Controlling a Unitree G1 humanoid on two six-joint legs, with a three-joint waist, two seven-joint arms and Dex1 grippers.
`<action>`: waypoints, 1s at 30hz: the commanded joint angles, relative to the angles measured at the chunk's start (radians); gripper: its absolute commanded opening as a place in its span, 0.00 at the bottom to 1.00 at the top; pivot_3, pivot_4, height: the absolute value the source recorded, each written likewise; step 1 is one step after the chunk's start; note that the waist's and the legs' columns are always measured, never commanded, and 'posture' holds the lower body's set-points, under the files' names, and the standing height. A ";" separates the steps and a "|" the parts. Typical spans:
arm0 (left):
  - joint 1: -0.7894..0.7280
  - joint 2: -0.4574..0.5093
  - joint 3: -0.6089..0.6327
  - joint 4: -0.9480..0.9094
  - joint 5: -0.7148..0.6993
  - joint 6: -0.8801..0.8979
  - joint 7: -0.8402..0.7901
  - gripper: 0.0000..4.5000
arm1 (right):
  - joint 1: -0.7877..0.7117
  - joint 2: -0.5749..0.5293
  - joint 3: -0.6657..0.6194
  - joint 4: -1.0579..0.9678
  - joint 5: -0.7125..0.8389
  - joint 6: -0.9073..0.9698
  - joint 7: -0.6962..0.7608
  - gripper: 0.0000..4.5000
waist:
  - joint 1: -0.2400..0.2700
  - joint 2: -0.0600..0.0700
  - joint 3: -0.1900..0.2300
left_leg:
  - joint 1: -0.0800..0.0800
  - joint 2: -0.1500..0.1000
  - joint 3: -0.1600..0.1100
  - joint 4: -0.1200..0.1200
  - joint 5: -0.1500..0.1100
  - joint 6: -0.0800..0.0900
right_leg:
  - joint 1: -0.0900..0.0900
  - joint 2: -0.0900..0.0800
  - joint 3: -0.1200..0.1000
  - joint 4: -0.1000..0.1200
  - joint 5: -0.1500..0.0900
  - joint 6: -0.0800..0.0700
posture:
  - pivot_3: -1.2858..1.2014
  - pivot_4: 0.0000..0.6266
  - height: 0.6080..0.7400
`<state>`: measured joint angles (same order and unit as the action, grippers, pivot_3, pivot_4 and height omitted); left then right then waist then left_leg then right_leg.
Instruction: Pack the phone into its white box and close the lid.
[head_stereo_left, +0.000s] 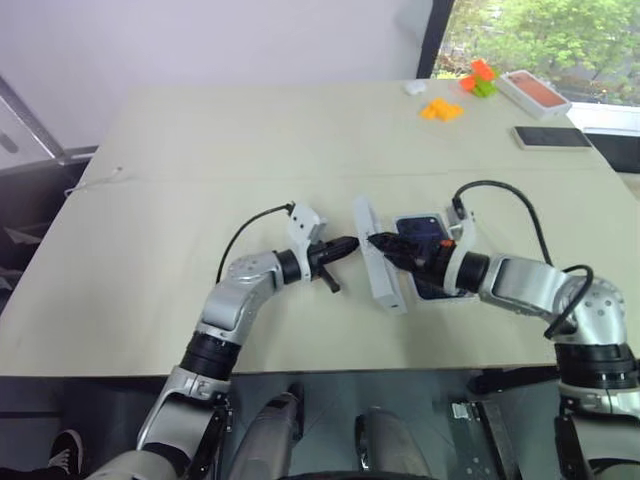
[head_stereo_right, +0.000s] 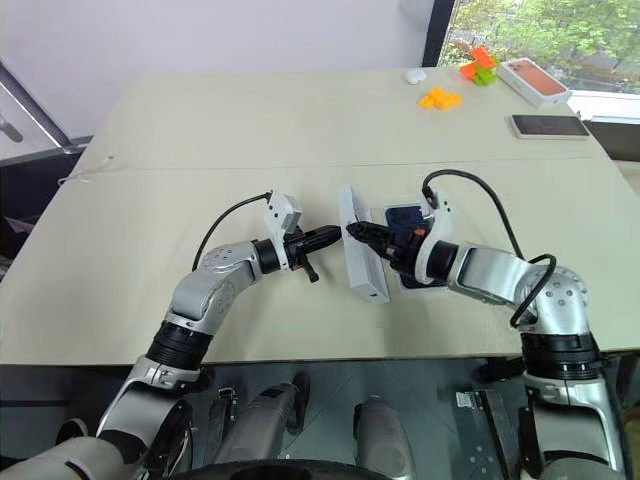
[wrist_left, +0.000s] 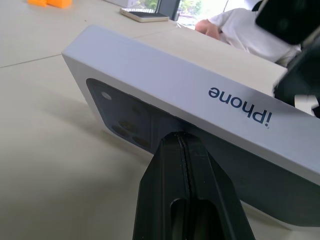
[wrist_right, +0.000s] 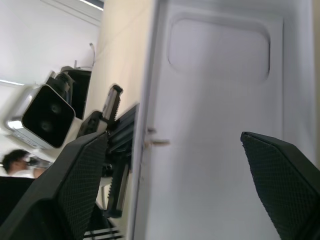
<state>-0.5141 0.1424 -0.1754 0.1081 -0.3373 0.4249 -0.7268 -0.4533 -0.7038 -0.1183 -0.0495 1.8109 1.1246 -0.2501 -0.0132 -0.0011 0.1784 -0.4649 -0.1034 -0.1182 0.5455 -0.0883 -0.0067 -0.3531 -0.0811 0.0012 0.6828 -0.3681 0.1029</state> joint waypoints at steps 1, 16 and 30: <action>-0.014 -0.003 0.005 -0.023 -0.002 -0.024 -0.009 0.00 | -0.052 -0.084 -0.012 0.002 -0.143 0.044 0.202 1.00 | 0.001 0.000 0.000 | 0.000 0.000 0.000 0.000 0.000 0.000 | 0.000 0.000 0.000 0.000 0.000 0.000 | 0.52 0.24 1.00; 0.000 -0.055 -0.023 -0.052 0.009 -0.011 0.028 0.00 | -0.121 -0.341 0.219 0.084 -1.163 -0.533 1.123 0.70 | 0.001 -0.001 0.001 | -0.003 0.000 0.000 0.000 -0.001 0.000 | -0.002 0.000 -0.001 -0.001 0.000 0.001 | 0.52 0.24 1.00; -0.024 -0.124 -0.040 0.010 0.041 -0.033 0.074 0.00 | -0.145 -0.289 0.152 0.241 -1.401 -0.717 1.260 0.01 | 0.002 -0.001 0.001 | -0.003 -0.001 0.000 0.001 -0.001 0.000 | -0.002 -0.001 -0.001 -0.001 0.000 0.001 | 0.52 0.24 1.00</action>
<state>-0.5141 0.0319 -0.2158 0.1197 -0.2951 0.4100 -0.6619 -0.5718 -0.9921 0.0782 0.2021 0.4246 0.4295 1.0053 -0.0117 -0.0019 0.1791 -0.4675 -0.1041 -0.1179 0.5467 -0.0889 -0.0065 -0.3548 -0.0817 0.0004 0.6816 -0.3679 0.1037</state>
